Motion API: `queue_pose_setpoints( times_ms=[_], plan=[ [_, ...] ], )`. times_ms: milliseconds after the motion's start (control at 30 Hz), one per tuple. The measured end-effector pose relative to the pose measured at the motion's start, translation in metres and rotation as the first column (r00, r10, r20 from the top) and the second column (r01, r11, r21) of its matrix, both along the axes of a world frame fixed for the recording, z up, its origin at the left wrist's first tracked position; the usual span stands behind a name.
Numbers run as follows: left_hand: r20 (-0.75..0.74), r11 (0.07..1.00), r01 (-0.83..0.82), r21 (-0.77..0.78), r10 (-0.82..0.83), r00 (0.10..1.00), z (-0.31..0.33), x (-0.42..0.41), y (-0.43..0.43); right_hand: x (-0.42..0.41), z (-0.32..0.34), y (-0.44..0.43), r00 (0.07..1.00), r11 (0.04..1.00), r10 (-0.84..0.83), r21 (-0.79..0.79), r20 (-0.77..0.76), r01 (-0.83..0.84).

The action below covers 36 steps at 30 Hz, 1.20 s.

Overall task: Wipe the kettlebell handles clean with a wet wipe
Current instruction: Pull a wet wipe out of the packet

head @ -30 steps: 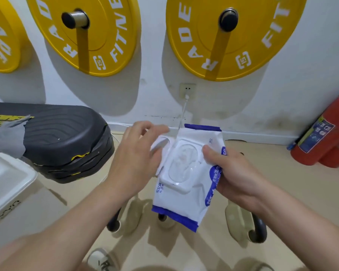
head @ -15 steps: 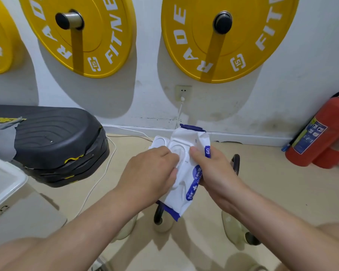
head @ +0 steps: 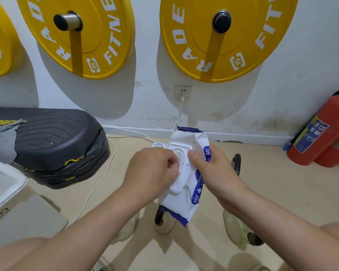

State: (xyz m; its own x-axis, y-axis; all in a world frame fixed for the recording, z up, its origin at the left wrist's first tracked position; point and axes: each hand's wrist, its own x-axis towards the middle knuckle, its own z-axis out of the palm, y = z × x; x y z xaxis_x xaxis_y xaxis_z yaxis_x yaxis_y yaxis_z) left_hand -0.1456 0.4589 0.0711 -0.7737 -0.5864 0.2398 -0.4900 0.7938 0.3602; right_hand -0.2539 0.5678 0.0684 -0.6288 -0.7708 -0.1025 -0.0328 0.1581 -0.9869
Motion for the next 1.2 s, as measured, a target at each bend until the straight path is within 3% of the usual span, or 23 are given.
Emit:
queue_pose_setpoints(
  times_ms=[100, 200, 267, 333, 400, 467, 567, 667, 733, 867, 933, 1000, 1067, 1133, 1200],
  plan=[
    [-0.134, 0.918, 0.017, 0.397, 0.04, 0.99, 0.007, 0.005, -0.01, -0.006, 0.005, 0.0, 0.995, 1.0, 0.0, -0.011, -0.103, -0.001],
    [-0.253, 0.646, 0.111, 0.755, 0.131, 0.959, 0.016, 0.01, -0.012, -0.011, 0.01, 0.002, 0.96, 0.997, 0.048, -0.044, -0.275, -0.062],
    [-0.285, 0.522, 0.153, 0.839, 0.181, 0.941, 0.022, 0.012, -0.011, -0.012, 0.015, 0.004, 0.807, 0.99, 0.106, -0.019, -0.581, -0.143],
    [-0.301, 0.491, 0.162, 0.856, 0.217, 0.929, 0.027, 0.012, -0.01, -0.011, 0.018, 0.001, 0.616, 0.986, 0.13, 0.037, -0.777, -0.161],
    [-0.311, 0.569, 0.145, 0.81, 0.208, 0.927, 0.027, 0.012, -0.012, -0.008, 0.017, -0.002, 0.577, 0.988, 0.117, 0.038, -0.808, -0.148],
    [-0.329, 0.695, 0.118, 0.709, 0.178, 0.928, 0.024, 0.012, -0.014, -0.008, 0.015, -0.003, 0.602, 0.991, 0.096, 0.018, -0.793, -0.134],
    [-0.377, 0.789, 0.082, 0.609, 0.196, 0.905, 0.023, 0.009, -0.012, -0.011, 0.025, 0.001, 0.767, 0.982, 0.185, 0.082, -0.615, -0.171],
    [-0.435, 0.69, 0.169, 0.703, 0.231, 0.87, 0.022, 0.007, -0.005, -0.011, 0.026, 0.005, 0.847, 0.953, 0.291, 0.211, -0.445, -0.216],
    [-0.407, 0.641, 0.227, 0.733, 0.145, 0.902, 0.019, 0.006, -0.002, -0.005, 0.023, 0.004, 0.875, 0.969, 0.244, 0.148, -0.419, -0.2],
    [-0.304, 0.691, 0.15, 0.707, 0.105, 0.947, 0.022, 0.007, 0.0, -0.006, 0.016, 0.003, 0.97, 0.988, 0.155, 0.012, -0.186, -0.156],
    [-0.267, 0.727, 0.109, 0.678, 0.105, 0.958, 0.031, 0.012, -0.005, -0.01, 0.014, 0.003, 0.932, 0.988, 0.155, 0.061, -0.327, -0.142],
    [-0.154, 0.868, 0.023, 0.497, 0.063, 0.986, 0.039, 0.019, -0.013, -0.011, 0.012, 0.002, 0.715, 0.966, 0.22, 0.25, -0.664, -0.065],
    [-0.038, 0.963, -0.033, 0.268, 0.045, 0.998, 0.047, 0.026, -0.017, -0.01, 0.009, 0.001, 0.512, 0.939, 0.299, 0.344, -0.805, -0.008],
    [-0.038, 0.984, 0.02, 0.177, -0.014, 0.999, 0.048, 0.029, -0.016, -0.007, 0.007, 0.0, 0.5, 0.927, 0.333, 0.375, -0.8, -0.018],
    [-0.146, 0.984, 0.123, 0.126, -0.105, 0.984, 0.045, 0.03, -0.013, -0.005, 0.005, -0.002, 0.515, 0.929, 0.33, 0.369, -0.791, -0.028]
  ],
)
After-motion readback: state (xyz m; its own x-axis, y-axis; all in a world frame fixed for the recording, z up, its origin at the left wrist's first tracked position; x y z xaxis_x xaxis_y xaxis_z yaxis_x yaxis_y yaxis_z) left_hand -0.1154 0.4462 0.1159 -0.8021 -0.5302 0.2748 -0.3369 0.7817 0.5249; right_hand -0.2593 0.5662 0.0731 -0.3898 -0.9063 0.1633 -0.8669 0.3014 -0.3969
